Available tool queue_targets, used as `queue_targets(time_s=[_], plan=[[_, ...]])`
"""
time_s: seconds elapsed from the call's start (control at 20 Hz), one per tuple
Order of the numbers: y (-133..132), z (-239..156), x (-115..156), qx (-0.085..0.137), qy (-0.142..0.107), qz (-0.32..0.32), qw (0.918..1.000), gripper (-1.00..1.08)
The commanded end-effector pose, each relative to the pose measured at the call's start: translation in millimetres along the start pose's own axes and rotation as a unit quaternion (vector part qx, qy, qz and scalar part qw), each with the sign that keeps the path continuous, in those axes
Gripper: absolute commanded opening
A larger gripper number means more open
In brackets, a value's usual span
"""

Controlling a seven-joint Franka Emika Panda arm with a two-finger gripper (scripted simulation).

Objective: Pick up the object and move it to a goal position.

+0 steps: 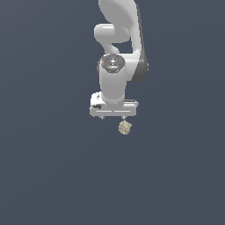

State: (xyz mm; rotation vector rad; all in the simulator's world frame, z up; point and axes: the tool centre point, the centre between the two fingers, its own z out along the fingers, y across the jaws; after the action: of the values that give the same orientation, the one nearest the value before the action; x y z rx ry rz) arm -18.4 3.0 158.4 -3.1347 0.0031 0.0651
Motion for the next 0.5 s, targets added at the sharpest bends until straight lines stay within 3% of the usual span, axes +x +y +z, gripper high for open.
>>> queue_targets(time_s=[0.0,0.45], plan=[[0.0,0.0,0.0,0.000,0.000,0.000,1.0000,1.00],[17.6,0.6,2.0,0.008,-0.005,0.025,0.9996,1.00]])
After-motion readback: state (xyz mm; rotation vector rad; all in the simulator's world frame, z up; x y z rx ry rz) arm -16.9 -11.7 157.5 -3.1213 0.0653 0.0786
